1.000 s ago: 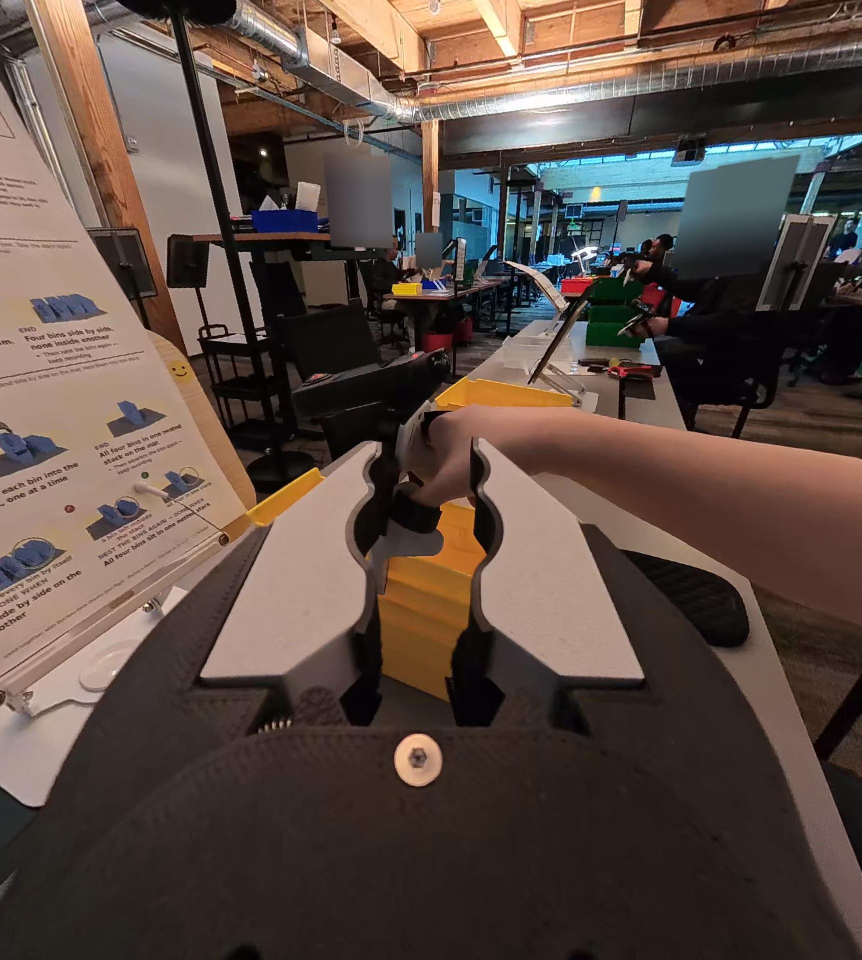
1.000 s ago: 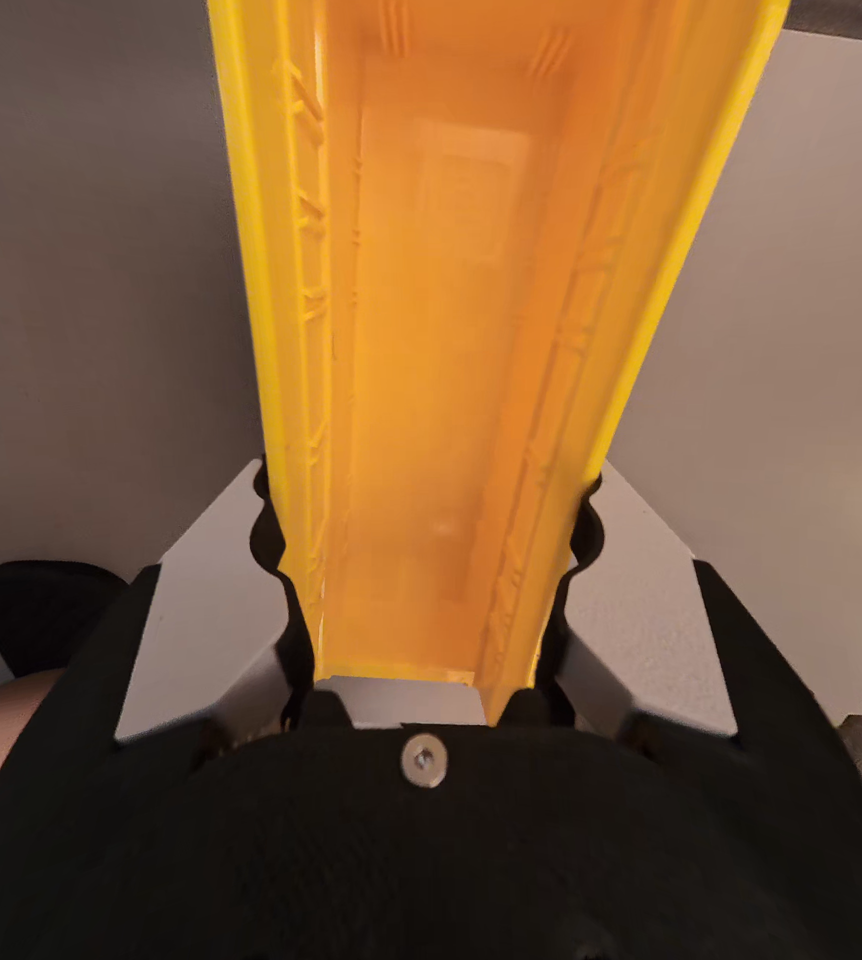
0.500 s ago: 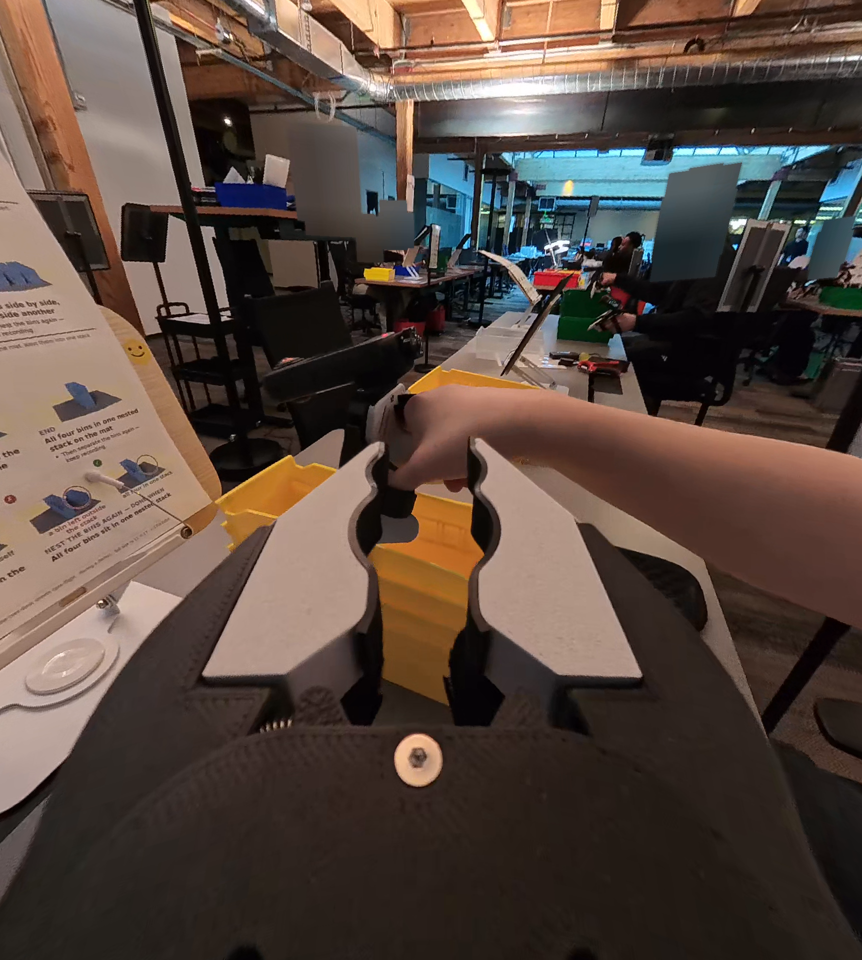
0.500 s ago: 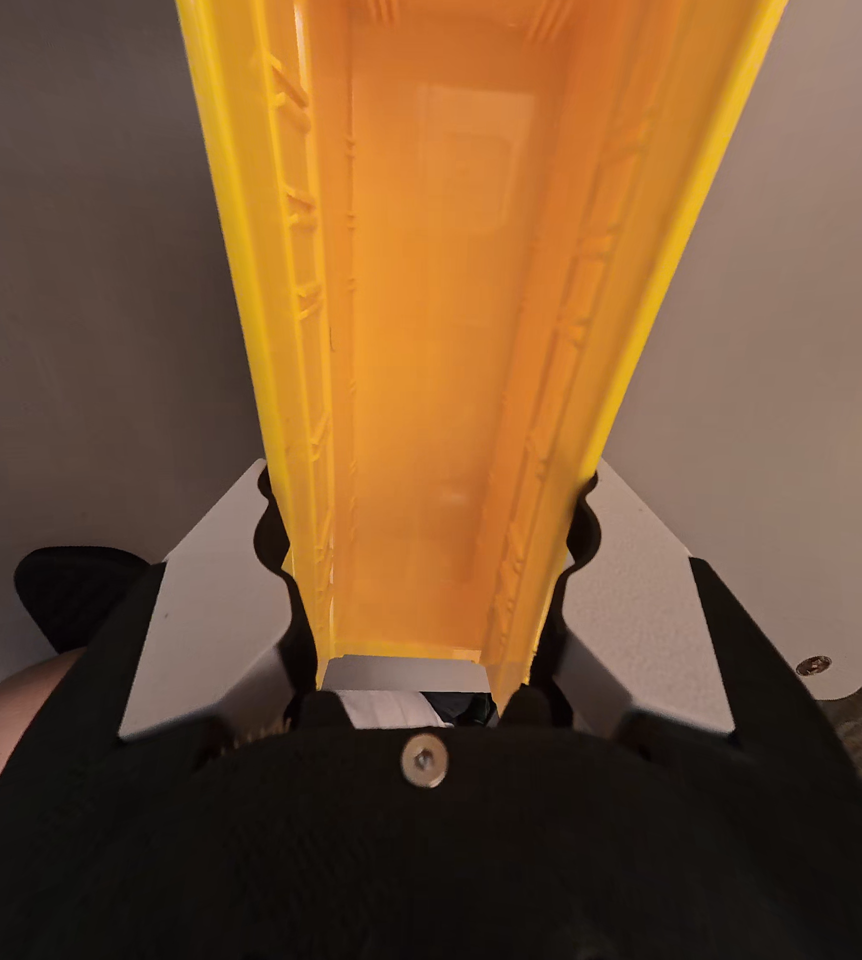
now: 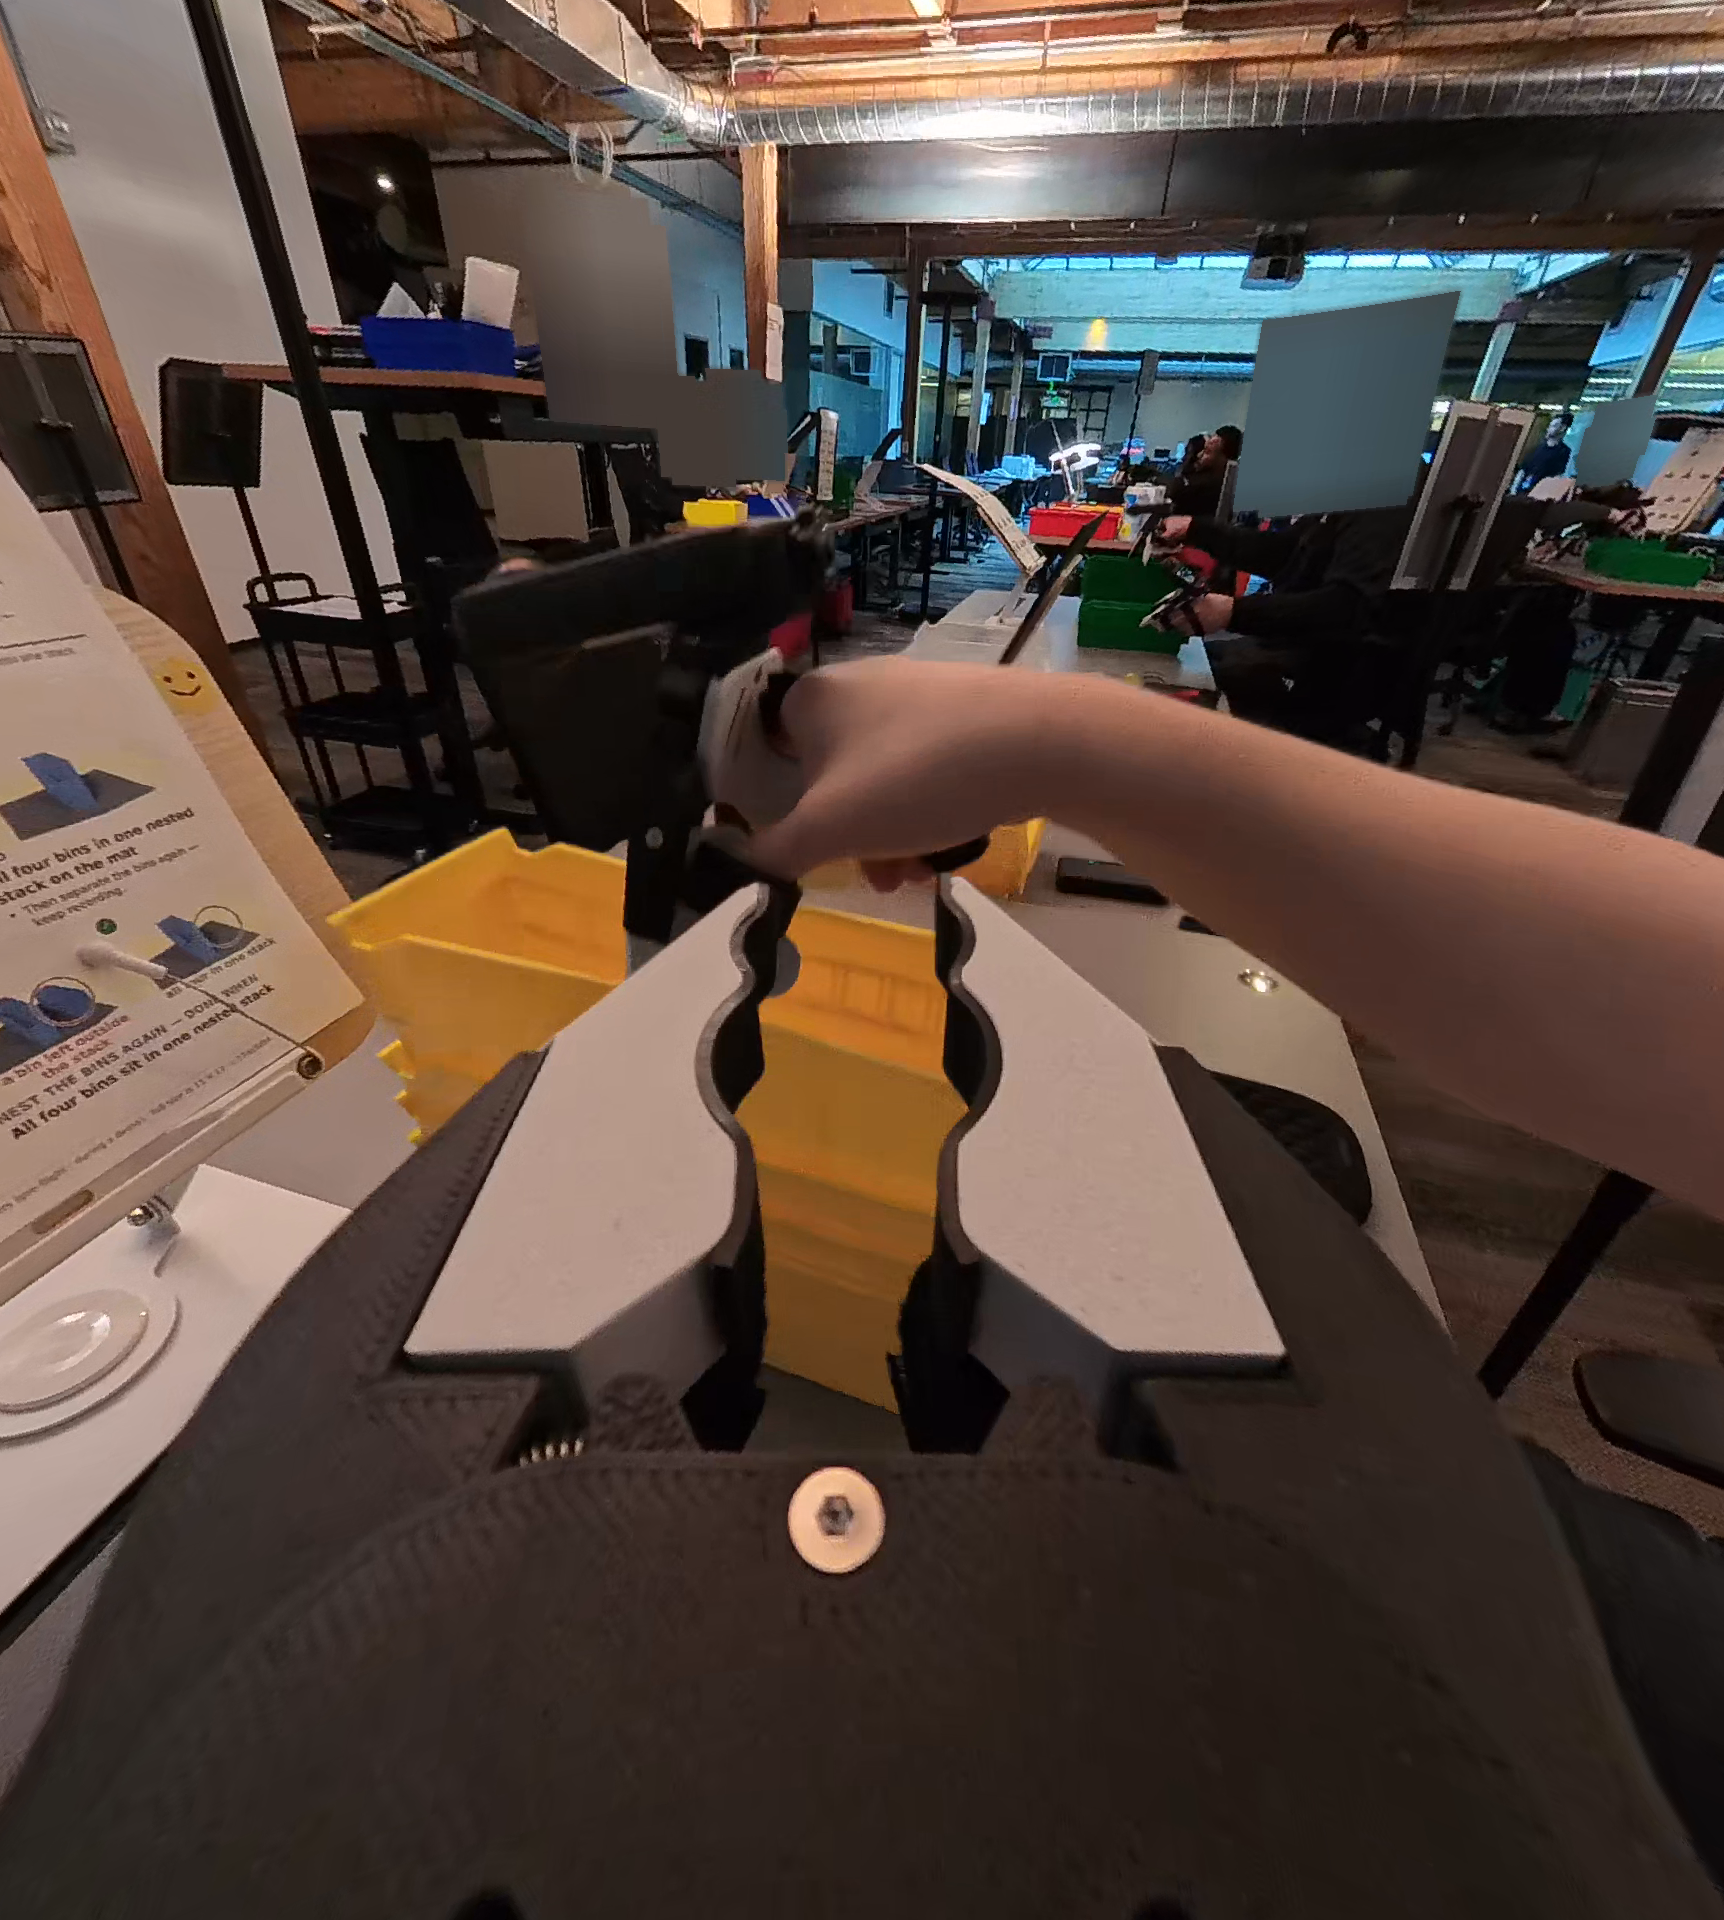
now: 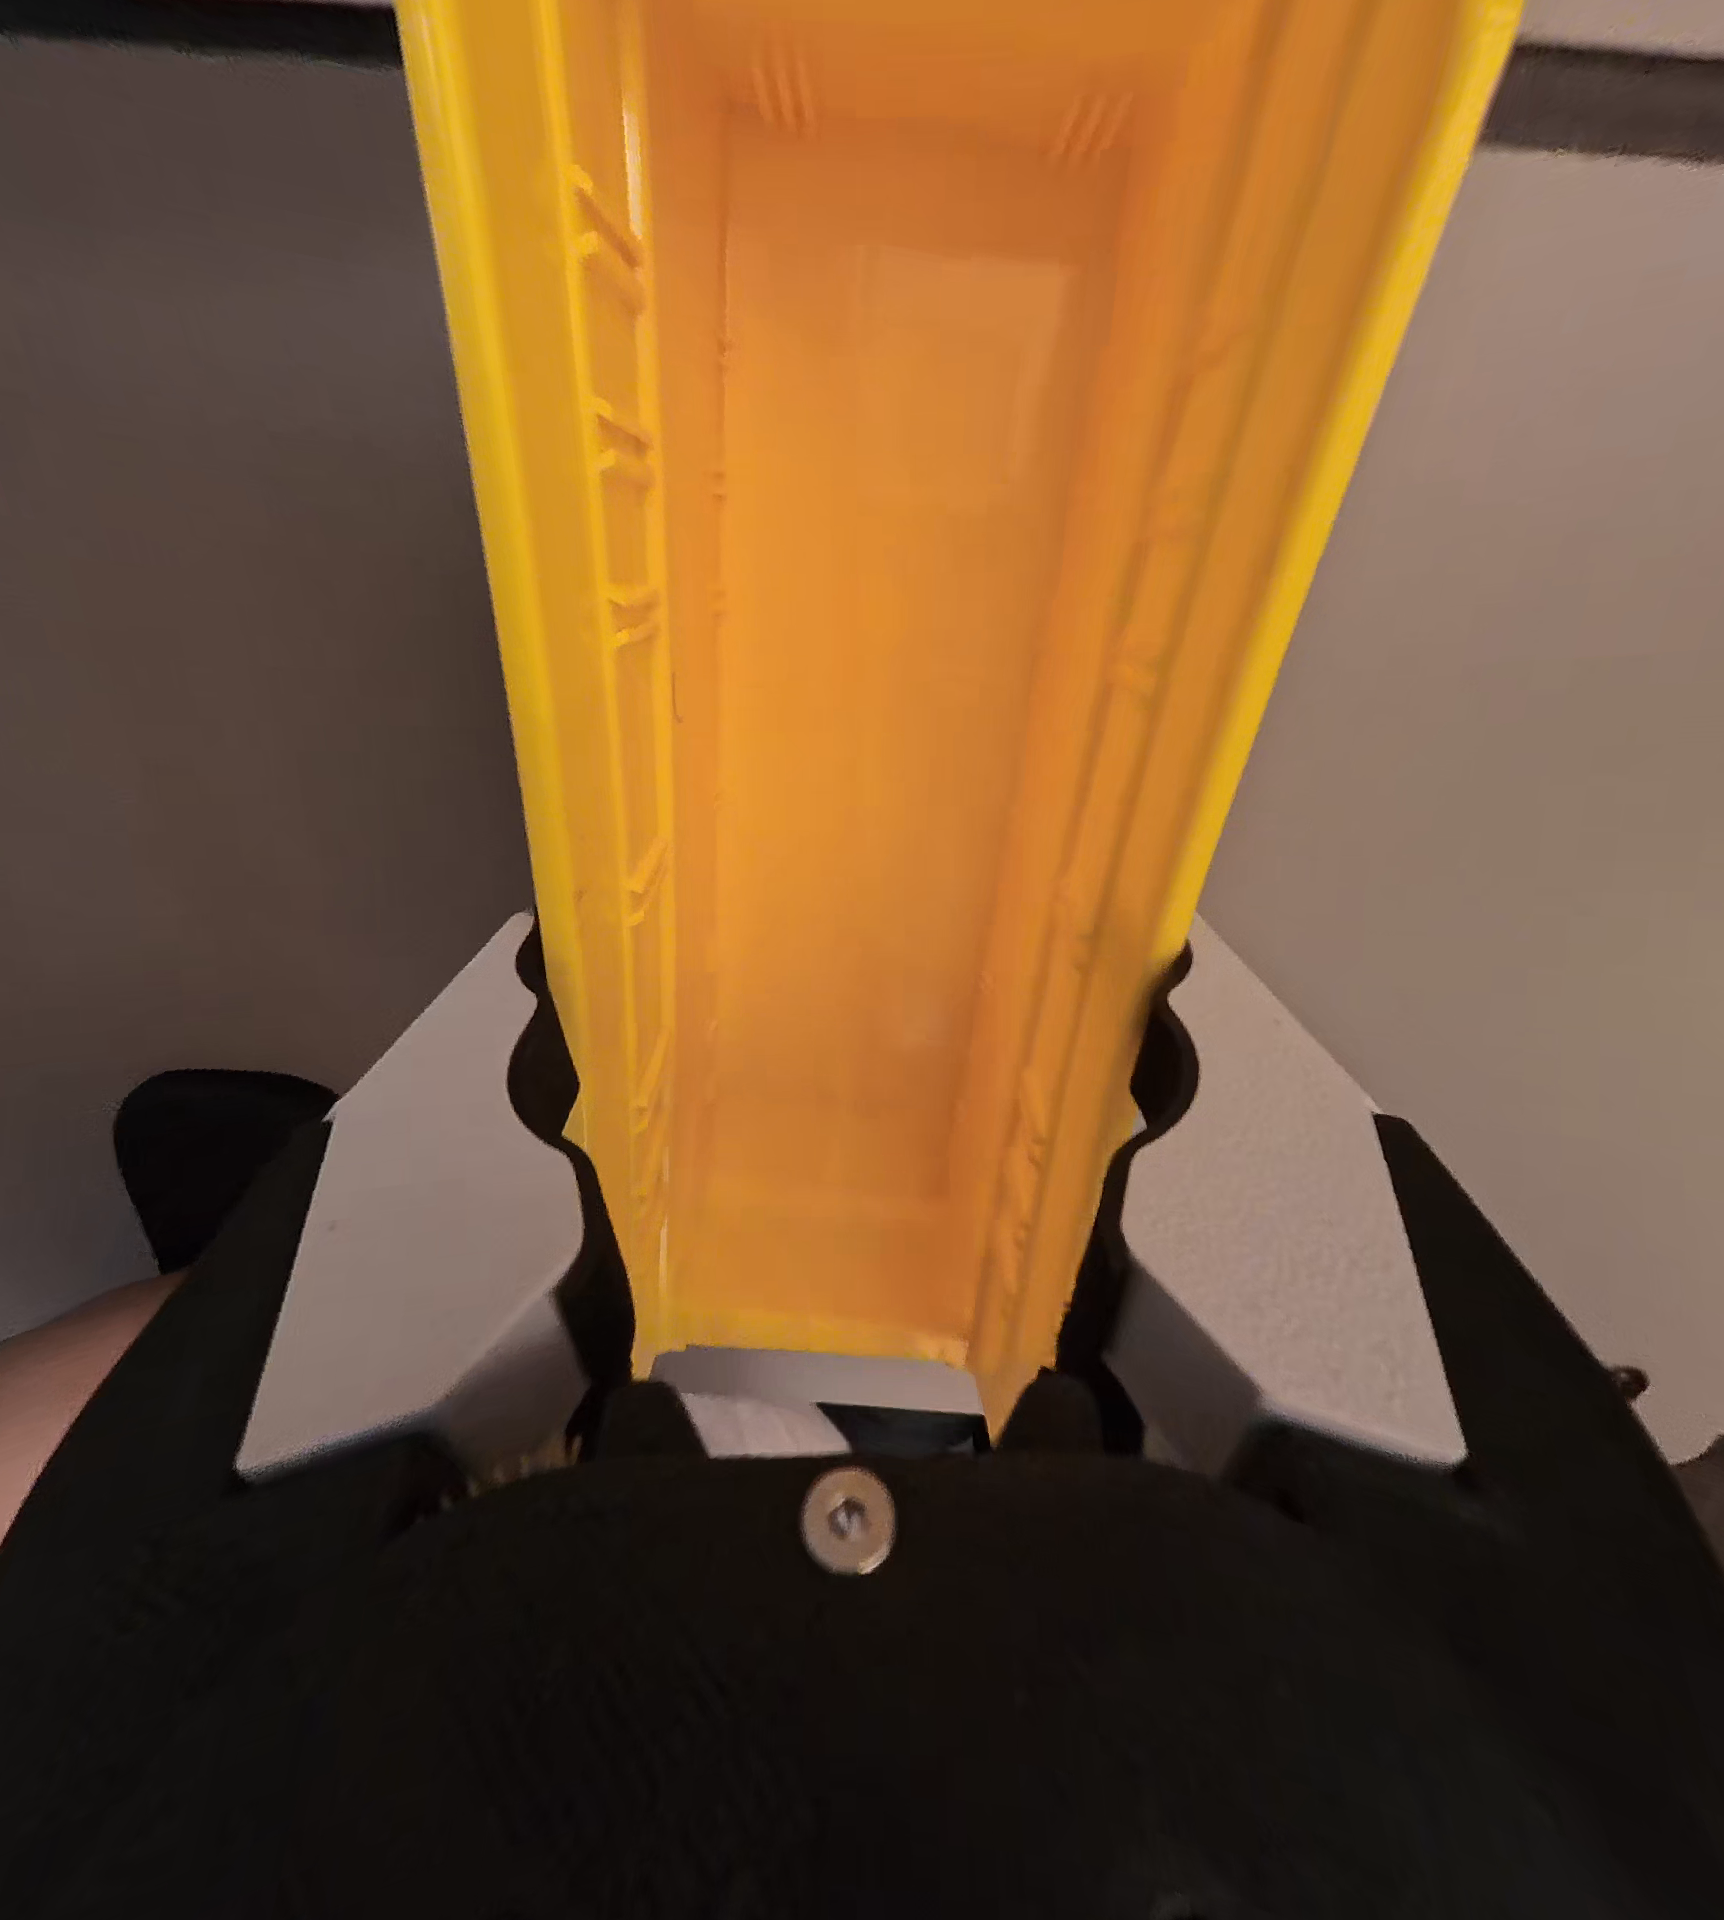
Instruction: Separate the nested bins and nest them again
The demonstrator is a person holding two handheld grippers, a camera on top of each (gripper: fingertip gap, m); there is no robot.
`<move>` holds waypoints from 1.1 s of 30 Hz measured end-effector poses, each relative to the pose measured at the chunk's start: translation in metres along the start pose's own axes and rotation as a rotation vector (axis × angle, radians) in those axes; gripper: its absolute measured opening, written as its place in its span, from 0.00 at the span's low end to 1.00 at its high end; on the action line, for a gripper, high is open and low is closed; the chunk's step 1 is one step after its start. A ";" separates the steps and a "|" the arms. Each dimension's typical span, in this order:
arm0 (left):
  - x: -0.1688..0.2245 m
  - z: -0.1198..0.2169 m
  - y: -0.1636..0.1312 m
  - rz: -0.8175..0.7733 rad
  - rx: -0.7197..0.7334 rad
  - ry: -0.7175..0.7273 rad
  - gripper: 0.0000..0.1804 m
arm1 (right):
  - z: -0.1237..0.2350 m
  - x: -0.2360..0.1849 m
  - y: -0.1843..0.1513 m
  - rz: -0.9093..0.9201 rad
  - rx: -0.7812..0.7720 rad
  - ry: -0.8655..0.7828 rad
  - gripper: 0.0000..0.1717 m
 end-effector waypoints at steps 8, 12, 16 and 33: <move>0.000 0.006 0.008 0.006 0.033 0.006 0.16 | 0.089 0.036 0.016 0.006 0.179 0.069 0.65; 0.002 0.008 0.010 -0.003 0.039 0.011 0.16 | 0.098 0.086 0.019 -0.017 0.214 0.075 0.64; 0.003 0.009 0.012 -0.014 0.037 0.018 0.16 | 0.061 0.141 0.019 -0.023 0.194 0.038 0.64; 0.002 -0.001 0.002 -0.034 -0.032 0.039 0.17 | -0.107 0.231 -0.007 -0.041 0.033 -0.030 0.68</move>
Point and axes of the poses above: each gripper's, where its closed fingertips meet, z back along the fingers, y out of its top, x = y × z across the jaws, the point moved 1 cm from there along z, back along the fingers, and after that the axes turned 10 degrees about -z, right-handed, at the moved point
